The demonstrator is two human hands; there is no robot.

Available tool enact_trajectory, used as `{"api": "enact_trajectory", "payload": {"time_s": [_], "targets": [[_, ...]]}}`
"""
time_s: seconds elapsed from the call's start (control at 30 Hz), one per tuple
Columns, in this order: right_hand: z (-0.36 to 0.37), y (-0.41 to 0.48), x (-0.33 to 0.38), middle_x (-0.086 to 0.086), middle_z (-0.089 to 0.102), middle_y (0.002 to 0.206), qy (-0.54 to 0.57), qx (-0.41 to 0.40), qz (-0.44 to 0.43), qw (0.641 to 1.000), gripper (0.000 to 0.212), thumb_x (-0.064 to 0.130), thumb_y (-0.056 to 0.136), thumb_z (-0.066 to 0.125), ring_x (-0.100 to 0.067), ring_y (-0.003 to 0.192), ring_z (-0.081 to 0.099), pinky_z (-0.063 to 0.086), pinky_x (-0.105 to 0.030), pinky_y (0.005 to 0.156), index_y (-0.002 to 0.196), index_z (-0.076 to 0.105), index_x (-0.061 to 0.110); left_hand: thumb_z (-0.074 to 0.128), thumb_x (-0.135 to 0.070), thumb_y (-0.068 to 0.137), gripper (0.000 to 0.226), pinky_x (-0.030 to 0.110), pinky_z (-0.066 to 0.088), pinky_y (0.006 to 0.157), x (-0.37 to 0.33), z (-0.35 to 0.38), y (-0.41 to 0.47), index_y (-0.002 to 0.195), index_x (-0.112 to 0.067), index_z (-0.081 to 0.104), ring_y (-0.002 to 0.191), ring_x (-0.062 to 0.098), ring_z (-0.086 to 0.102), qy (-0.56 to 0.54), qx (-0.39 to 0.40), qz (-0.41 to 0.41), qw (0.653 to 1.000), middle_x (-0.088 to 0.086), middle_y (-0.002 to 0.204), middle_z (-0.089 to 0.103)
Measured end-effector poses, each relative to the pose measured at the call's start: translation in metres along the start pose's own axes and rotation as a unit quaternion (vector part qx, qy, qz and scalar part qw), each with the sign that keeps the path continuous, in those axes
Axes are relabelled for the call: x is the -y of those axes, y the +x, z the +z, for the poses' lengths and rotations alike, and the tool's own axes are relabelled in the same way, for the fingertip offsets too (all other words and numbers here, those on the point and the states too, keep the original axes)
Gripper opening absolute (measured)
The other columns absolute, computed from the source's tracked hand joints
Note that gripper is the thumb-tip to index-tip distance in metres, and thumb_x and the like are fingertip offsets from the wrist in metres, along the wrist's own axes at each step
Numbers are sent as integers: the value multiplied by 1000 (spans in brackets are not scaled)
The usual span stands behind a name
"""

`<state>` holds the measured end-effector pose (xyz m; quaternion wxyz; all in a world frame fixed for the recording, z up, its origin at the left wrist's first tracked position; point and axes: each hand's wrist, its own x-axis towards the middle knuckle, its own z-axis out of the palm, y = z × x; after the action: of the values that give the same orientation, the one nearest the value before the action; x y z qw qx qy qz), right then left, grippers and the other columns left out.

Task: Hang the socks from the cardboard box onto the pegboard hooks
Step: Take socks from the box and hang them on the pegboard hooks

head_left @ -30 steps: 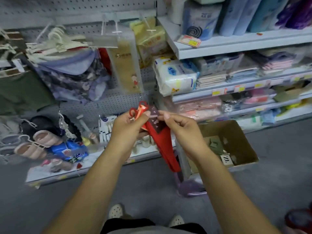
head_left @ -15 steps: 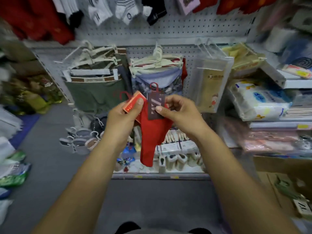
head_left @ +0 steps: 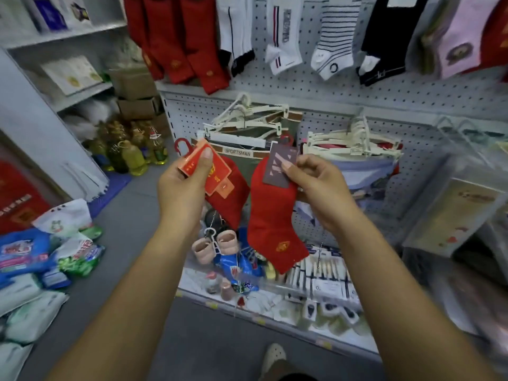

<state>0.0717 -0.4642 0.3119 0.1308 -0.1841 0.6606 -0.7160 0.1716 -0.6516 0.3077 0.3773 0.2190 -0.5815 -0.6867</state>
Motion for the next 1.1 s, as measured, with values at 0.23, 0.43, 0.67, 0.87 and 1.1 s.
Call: {"api": "enact_trajectory", "payload": {"time_s": [0.23, 0.43, 0.67, 0.87, 1.1], "targets": [[33, 105, 9, -9, 77, 82, -89, 69, -61, 992, 22, 27, 101, 59, -32, 72, 69, 52, -39, 62, 103, 49, 8, 74, -31, 92, 9, 32, 60, 74, -5, 8, 76, 94, -22, 75, 77, 13, 74, -25, -37, -9, 999, -5, 79, 78], [59, 172, 29, 2, 75, 78, -42, 94, -23, 994, 19, 32, 102, 55, -15, 65, 71, 55, -30, 48, 110, 53, 15, 70, -32, 95, 12, 27, 57, 68, -13, 4, 131, 89, -22, 74, 76, 12, 74, -3, -76, 35, 997, -4, 80, 77], [104, 212, 39, -12, 72, 86, -44, 130, -16, 990, 24, 31, 102, 57, -21, 66, 69, 54, -30, 50, 111, 54, 9, 69, -33, 96, 10, 19, 55, 59, -24, -11, 185, 96, -24, 73, 71, 6, 74, 0, -120, 63, 991, -6, 78, 77], [147, 246, 40, -9, 72, 75, -46, 115, -23, 992, 16, 27, 100, 60, -15, 54, 65, 48, -25, 43, 93, 56, 13, 70, -33, 95, 15, 25, 57, 60, -42, -28, 248, 91, -20, 75, 72, 14, 76, -14, -111, 56, 992, -1, 76, 79], [224, 307, 69, -14, 77, 86, -61, 56, -121, 989, 21, 36, 96, 67, -33, 83, 75, 61, -51, 73, 104, 65, 17, 71, -33, 95, 16, 25, 58, 58, -77, -49, 352, 96, -18, 75, 70, 15, 76, -18, -30, 57, 998, 2, 77, 79]]}}
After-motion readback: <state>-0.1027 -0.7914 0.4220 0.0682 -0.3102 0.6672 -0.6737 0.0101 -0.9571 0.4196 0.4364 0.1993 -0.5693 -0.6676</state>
